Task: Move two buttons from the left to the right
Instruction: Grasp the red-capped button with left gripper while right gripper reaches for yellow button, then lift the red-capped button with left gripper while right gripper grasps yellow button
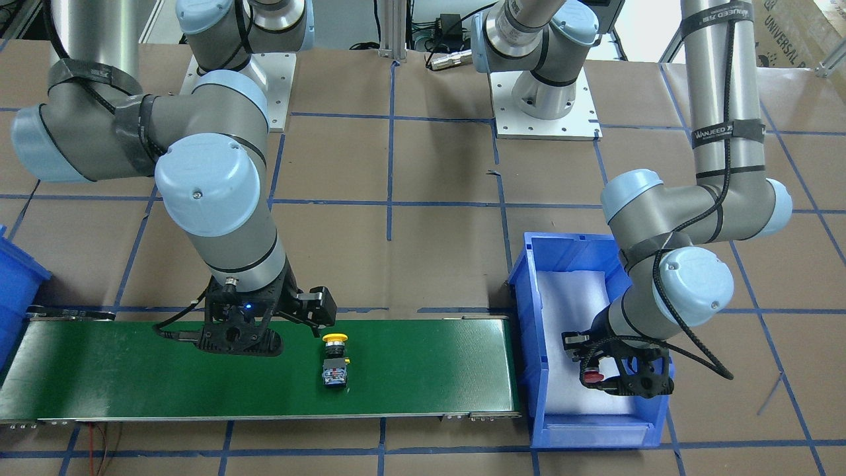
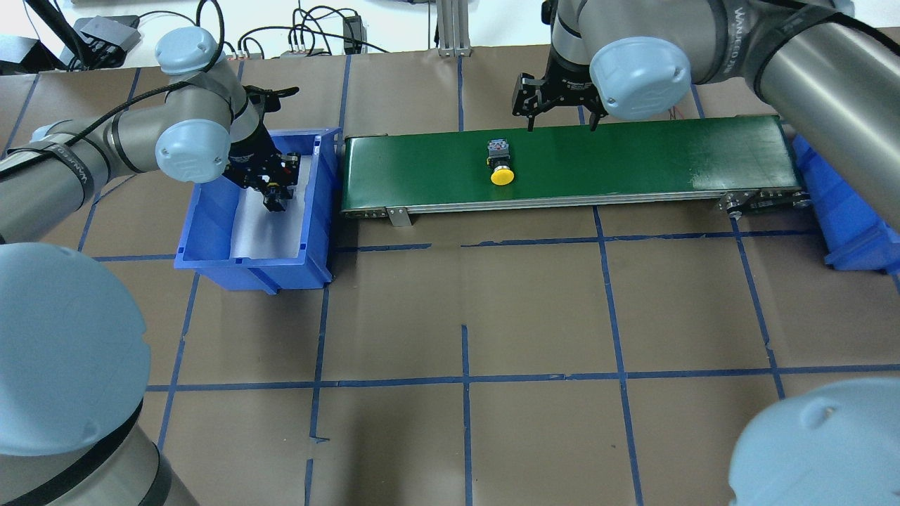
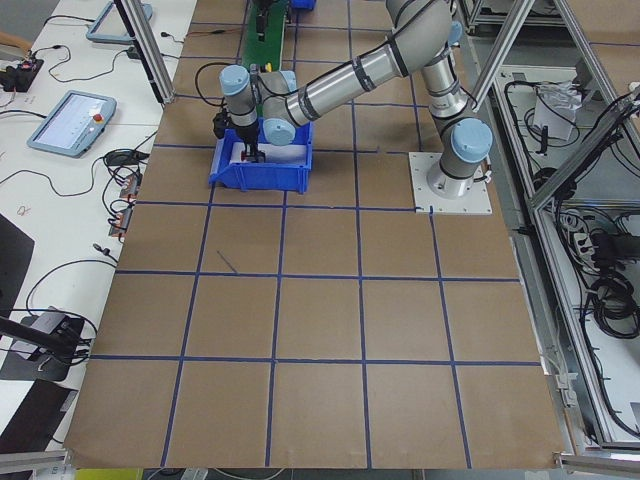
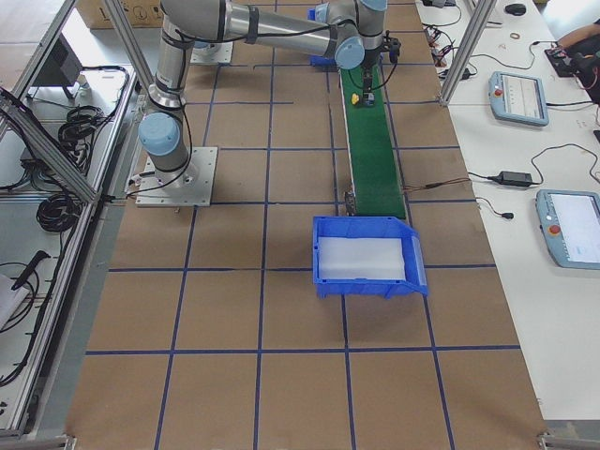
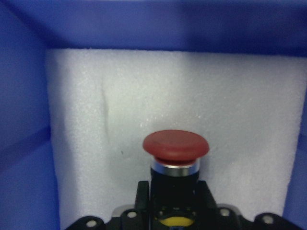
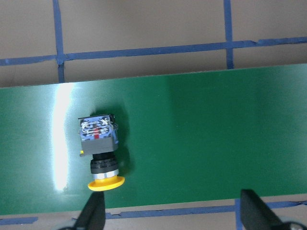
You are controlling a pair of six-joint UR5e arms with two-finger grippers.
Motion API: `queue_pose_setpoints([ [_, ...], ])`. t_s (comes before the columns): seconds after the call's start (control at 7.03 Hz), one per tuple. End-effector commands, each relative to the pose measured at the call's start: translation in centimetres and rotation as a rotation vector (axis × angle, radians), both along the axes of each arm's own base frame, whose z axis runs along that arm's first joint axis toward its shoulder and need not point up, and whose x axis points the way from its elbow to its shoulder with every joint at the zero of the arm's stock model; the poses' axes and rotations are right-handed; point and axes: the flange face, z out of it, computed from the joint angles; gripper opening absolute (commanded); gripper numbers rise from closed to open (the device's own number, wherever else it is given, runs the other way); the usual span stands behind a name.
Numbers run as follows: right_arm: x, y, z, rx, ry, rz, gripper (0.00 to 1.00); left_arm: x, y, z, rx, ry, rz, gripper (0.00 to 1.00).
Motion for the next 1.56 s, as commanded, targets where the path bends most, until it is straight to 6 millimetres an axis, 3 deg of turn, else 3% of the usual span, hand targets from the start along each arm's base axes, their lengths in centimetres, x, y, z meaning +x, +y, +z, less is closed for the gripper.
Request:
queue_pose_setpoints([
  [0.0,2.0,0.7,-2.6,-0.006,-0.026,0.027,1.0,-0.2,1.4,5.7,-0.005,-0.001,0.003,0.16],
  [0.14,2.1,1.1,-4.9,-0.017,-0.051,0.03,1.0,-0.6,2.5,9.2,0.003,0.001,0.007,0.16],
  [0.28,2.2,1.0,-6.0,-0.002,-0.05,0.03,1.0,-1.4,4.1,12.7,0.0,0.006,0.029,0.16],
  [0.43,2.2,0.7,-7.1,0.012,-0.048,0.03,1.0,-2.4,5.0,14.6,-0.023,0.004,0.041,0.16],
  [0.57,2.3,0.5,-8.0,0.022,-0.045,0.031,0.98,-5.1,5.6,15.3,-0.04,0.003,0.029,0.16],
  [0.85,2.0,0.3,-8.5,0.025,-0.031,0.031,0.92,-10.4,6.1,15.1,-0.056,0.077,0.03,0.16],
  [1.0,1.5,0.0,-8.6,0.02,-0.025,0.063,0.85,-11.9,5.1,13.6,-0.077,0.109,0.051,0.16],
  [1.14,0.7,-0.3,-8.6,0.019,-0.016,0.083,0.67,-14.3,4.1,11.5,-0.11,0.114,0.027,0.16],
  [1.28,0.5,-0.4,-8.6,0.016,-0.012,0.097,0.4,-17.6,4.1,9.8,-0.102,0.1,0.025,0.16],
  [1.42,-1.3,-1.0,-8.4,0.014,-0.008,0.115,0.19,-18.6,3.4,8.8,-0.102,0.102,0.049,0.16],
])
